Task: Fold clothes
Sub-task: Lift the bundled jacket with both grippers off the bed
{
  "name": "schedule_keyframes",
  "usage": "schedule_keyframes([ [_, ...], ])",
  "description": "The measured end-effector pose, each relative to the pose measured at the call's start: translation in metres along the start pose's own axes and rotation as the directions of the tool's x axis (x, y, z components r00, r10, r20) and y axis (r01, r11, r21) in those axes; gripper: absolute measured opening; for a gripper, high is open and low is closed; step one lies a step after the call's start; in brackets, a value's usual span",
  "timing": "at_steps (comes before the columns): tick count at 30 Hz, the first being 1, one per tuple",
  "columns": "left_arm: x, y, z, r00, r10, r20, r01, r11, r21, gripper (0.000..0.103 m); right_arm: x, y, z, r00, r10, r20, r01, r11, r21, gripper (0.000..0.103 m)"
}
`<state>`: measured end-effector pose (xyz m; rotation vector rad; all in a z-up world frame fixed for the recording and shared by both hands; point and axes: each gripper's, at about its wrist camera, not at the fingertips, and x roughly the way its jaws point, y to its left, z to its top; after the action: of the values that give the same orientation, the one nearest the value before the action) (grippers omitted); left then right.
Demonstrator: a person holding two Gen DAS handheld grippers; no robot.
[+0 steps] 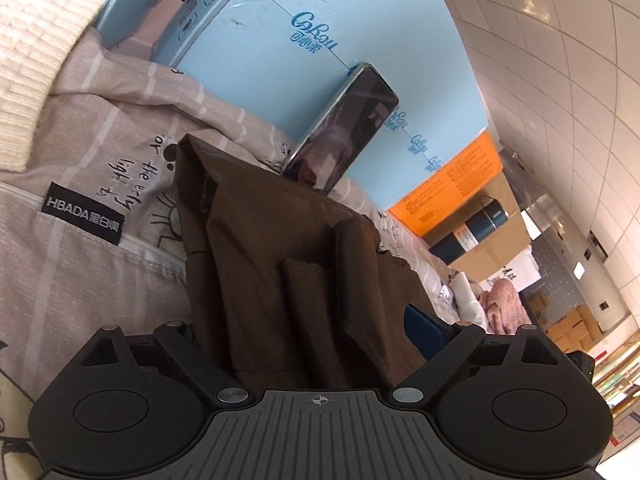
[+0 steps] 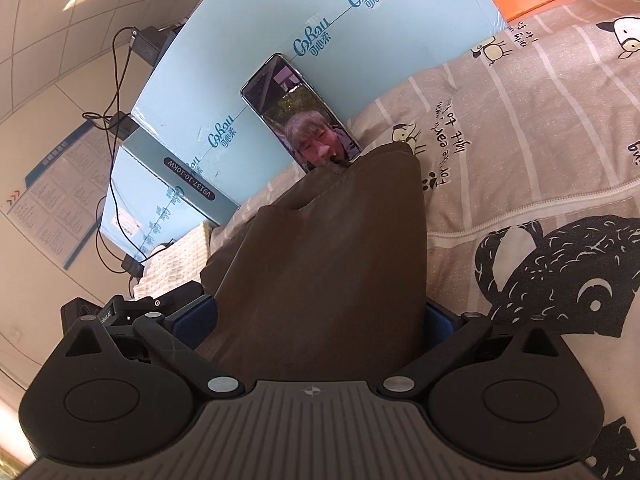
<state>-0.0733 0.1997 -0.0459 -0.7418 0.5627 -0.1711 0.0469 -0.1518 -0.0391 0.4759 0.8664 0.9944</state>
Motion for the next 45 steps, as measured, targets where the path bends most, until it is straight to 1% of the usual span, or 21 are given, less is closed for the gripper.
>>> schedule_keyframes([
  [2,0.002,-0.007,-0.003,1.000,0.008,0.002,-0.008,1.000,0.031,0.093,0.001,0.004,-0.002,1.000,-0.005,-0.007,0.005,1.000,-0.025,0.102],
  [5,0.002,-0.010,-0.006,1.000,0.007,0.012,-0.007,0.999,0.041,0.092,-0.001,0.003,-0.003,1.000,0.008,-0.005,-0.008,1.000,-0.011,0.098],
  [7,0.003,-0.012,-0.007,1.000,0.016,0.016,-0.017,0.999,0.039,0.091,0.000,0.003,-0.004,1.000,0.015,-0.012,-0.015,1.000,-0.007,0.091],
  [8,0.003,-0.013,-0.008,1.000,0.024,0.015,-0.024,0.999,0.034,0.088,0.001,0.003,-0.004,1.000,0.017,-0.020,-0.018,1.000,-0.009,0.084],
  [9,0.002,-0.015,-0.008,0.999,0.032,0.017,-0.032,0.999,0.030,0.086,0.003,0.003,-0.005,0.999,0.020,-0.029,-0.020,1.000,-0.012,0.079],
  [10,0.002,-0.017,-0.009,0.999,0.038,0.022,-0.038,0.999,0.031,0.080,0.004,0.004,-0.005,0.999,0.021,-0.036,-0.022,1.000,-0.015,0.075],
  [12,0.000,-0.021,-0.011,0.998,0.047,0.039,-0.049,0.998,0.050,0.068,0.008,0.006,-0.008,1.000,-0.012,-0.025,0.011,0.999,-0.039,0.056],
  [13,-0.002,-0.023,-0.011,0.997,0.055,0.050,-0.058,0.996,0.068,0.056,0.008,0.006,-0.009,1.000,-0.021,-0.017,0.021,0.999,-0.042,0.052],
  [14,-0.003,-0.024,-0.011,0.997,0.050,0.062,-0.055,0.996,0.074,0.043,0.007,0.005,-0.009,1.000,-0.018,-0.007,0.018,0.999,-0.038,0.045],
  [15,-0.004,-0.023,-0.011,0.997,0.036,0.073,-0.041,0.997,0.072,0.038,0.006,0.004,-0.009,1.000,-0.015,0.003,0.015,0.999,-0.035,0.040],
  [16,-0.006,-0.022,-0.011,0.997,0.019,0.081,-0.025,0.997,0.068,0.035,0.004,0.004,-0.008,1.000,0.000,0.022,0.000,0.999,-0.034,0.038],
  [18,-0.008,-0.021,-0.009,0.996,-0.013,0.086,0.009,0.999,0.051,0.034,-0.002,0.005,-0.008,0.997,0.045,0.061,-0.042,0.998,-0.044,0.034],
  [21,-0.009,-0.020,-0.008,0.994,-0.059,0.093,0.057,0.998,0.025,0.032,-0.010,0.008,-0.007,0.988,0.111,0.109,-0.104,0.993,-0.062,0.033],
  [27,-0.011,-0.031,-0.009,0.988,-0.092,0.123,0.091,0.996,0.011,0.032,-0.022,0.009,-0.005,0.966,0.189,0.174,-0.179,0.981,-0.071,0.033],
  [30,-0.014,-0.037,-0.010,0.980,-0.144,0.136,0.146,0.989,-0.010,0.032,-0.029,0.009,-0.003,0.952,0.230,0.204,-0.220,0.973,-0.070,0.033],
  [32,-0.014,-0.045,-0.012,0.978,-0.158,0.138,0.160,0.987,-0.006,0.032,-0.038,0.012,-0.002,0.944,0.232,0.233,-0.221,0.973,-0.071,0.033],
  [36,-0.001,-0.067,-0.015,0.977,-0.176,0.124,0.176,0.984,0.010,0.032,-0.062,0.022,-0.003,0.938,0.188,0.290,-0.167,0.981,-0.095,0.032],
  [38,0.009,-0.081,-0.016,0.975,-0.191,0.109,0.189,0.981,0.034,0.032,-0.077,0.021,-0.004,0.933,0.170,0.318,-0.148,0.985,-0.091,0.032],
  [40,0.024,-0.098,-0.018,0.971,-0.228,0.077,0.222,0.971,0.085,0.032,-0.093,0.017,-0.003,0.924,0.156,0.349,-0.136,0.987,-0.080,0.032],
  [42,0.042,-0.115,-0.022,0.963,-0.268,0.038,0.261,0.956,0.133,0.032,-0.116,0.009,0.000,0.906,0.144,0.399,-0.128,0.990,-0.067,0.032],
  [45,0.074,-0.141,-0.028,0.948,-0.318,-0.027,0.318,0.935,0.160,0.032,-0.154,-0.007,0.002,0.865,0.109,0.489,-0.095,0.994,-0.053,0.031],
])
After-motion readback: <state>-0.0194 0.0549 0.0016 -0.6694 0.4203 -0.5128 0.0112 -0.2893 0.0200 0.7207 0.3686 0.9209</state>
